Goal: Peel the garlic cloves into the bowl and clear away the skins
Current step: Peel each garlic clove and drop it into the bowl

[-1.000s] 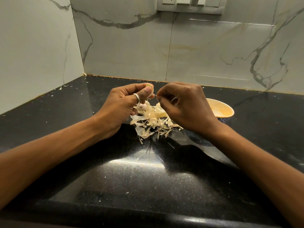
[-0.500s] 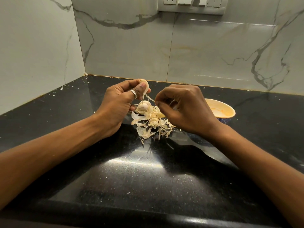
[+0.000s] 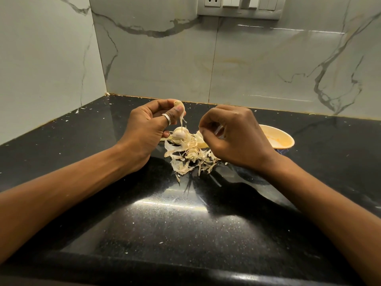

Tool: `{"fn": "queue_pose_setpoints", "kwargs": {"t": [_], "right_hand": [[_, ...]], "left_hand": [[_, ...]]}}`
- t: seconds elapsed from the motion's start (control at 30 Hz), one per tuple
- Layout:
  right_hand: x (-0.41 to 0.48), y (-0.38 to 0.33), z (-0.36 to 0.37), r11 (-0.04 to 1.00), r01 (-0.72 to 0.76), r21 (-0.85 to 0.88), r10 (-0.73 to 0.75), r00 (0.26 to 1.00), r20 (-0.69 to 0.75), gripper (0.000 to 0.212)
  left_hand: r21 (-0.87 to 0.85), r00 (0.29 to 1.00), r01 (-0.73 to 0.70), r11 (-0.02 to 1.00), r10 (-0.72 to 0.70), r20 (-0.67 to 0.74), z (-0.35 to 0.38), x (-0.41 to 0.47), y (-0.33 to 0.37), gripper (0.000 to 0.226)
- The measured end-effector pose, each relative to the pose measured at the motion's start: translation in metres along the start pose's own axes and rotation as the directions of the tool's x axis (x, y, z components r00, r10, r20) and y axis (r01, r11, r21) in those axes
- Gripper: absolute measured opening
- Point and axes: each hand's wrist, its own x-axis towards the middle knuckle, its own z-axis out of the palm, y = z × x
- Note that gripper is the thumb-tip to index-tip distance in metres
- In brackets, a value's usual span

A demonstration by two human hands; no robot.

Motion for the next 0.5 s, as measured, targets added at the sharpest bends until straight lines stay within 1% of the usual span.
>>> {"fn": "queue_pose_setpoints", "kwargs": {"t": [0.07, 0.17, 0.37, 0.5], "right_hand": [[0.0, -0.001, 0.0, 1.0, -0.02, -0.01, 0.02, 1.0, 0.001, 0.013], [0.001, -0.001, 0.001, 0.999, -0.037, -0.026, 0.037, 0.999, -0.017, 0.019], [0.003, -0.001, 0.002, 0.998, -0.055, 0.017, 0.056, 0.995, -0.088, 0.02], [0.004, -0.002, 0.001, 0.999, -0.046, 0.026, 0.048, 0.993, -0.11, 0.02]], "left_hand": [[0.006, 1.0, -0.014, 1.0, 0.014, 0.012, 0.001, -0.001, 0.0, 0.024], [0.064, 0.997, -0.052, 0.997, 0.049, 0.056, 0.003, -0.005, 0.002, 0.02], [0.165, 0.98, -0.154, 0.974, 0.129, 0.153, 0.004, -0.011, 0.001, 0.025], [0.217, 0.96, -0.221, 0.951, 0.172, 0.222, 0.005, -0.013, 0.001, 0.027]]}}
